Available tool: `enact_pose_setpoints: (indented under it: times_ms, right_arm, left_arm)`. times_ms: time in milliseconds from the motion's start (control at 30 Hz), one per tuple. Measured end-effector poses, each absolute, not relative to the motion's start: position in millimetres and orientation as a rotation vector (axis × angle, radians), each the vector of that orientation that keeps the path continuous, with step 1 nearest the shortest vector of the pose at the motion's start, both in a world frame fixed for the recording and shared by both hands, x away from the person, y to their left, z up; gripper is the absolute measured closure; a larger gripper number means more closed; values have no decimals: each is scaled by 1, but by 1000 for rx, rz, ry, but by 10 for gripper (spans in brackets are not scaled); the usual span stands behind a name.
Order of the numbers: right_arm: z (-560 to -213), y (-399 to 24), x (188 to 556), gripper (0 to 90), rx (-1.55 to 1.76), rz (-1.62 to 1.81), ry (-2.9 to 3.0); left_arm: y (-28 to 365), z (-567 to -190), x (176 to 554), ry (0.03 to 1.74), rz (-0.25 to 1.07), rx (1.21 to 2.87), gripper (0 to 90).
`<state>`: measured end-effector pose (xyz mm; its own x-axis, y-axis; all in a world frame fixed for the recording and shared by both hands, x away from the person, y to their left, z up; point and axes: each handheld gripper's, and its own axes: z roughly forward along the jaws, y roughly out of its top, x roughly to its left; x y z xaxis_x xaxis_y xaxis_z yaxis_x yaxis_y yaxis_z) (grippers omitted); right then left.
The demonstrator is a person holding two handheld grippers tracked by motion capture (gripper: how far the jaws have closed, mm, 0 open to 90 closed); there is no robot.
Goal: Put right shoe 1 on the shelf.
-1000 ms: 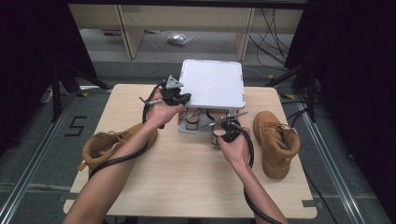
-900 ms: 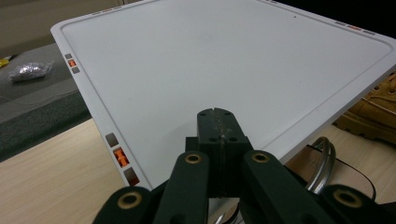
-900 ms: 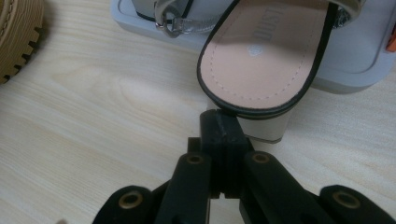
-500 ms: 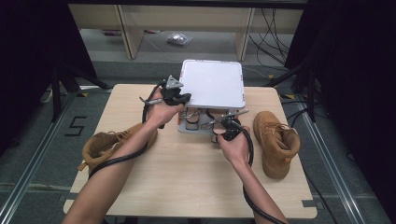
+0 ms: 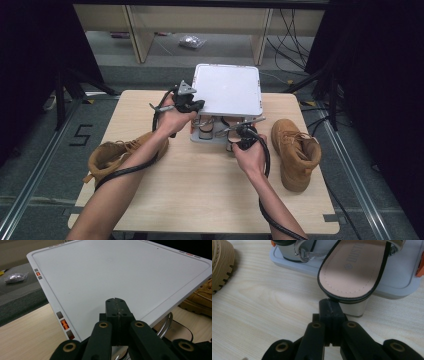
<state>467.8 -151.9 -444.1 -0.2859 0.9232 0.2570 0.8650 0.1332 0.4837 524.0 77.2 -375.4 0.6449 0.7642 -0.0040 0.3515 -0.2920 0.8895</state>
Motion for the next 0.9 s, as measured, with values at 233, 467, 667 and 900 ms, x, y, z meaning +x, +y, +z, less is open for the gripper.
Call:
enact_pose_setpoints:
  times_ms: [233,467,667,900]
  right_arm:
    - [-444,-150,469,900,1827,854,2275]
    - [-445,-151,470,900,1813,862,2262]
    - [-446,-152,471,900,1787,847,2254]
    - [-447,-153,474,900,1772,841,2266]
  left_arm:
    - [77,-375,524,882,532,1895,899]
    - [77,-375,524,881,532,1894,899]
    - [78,-375,524,875,532,1907,899]
    - [78,-375,525,879,530,1907,899]
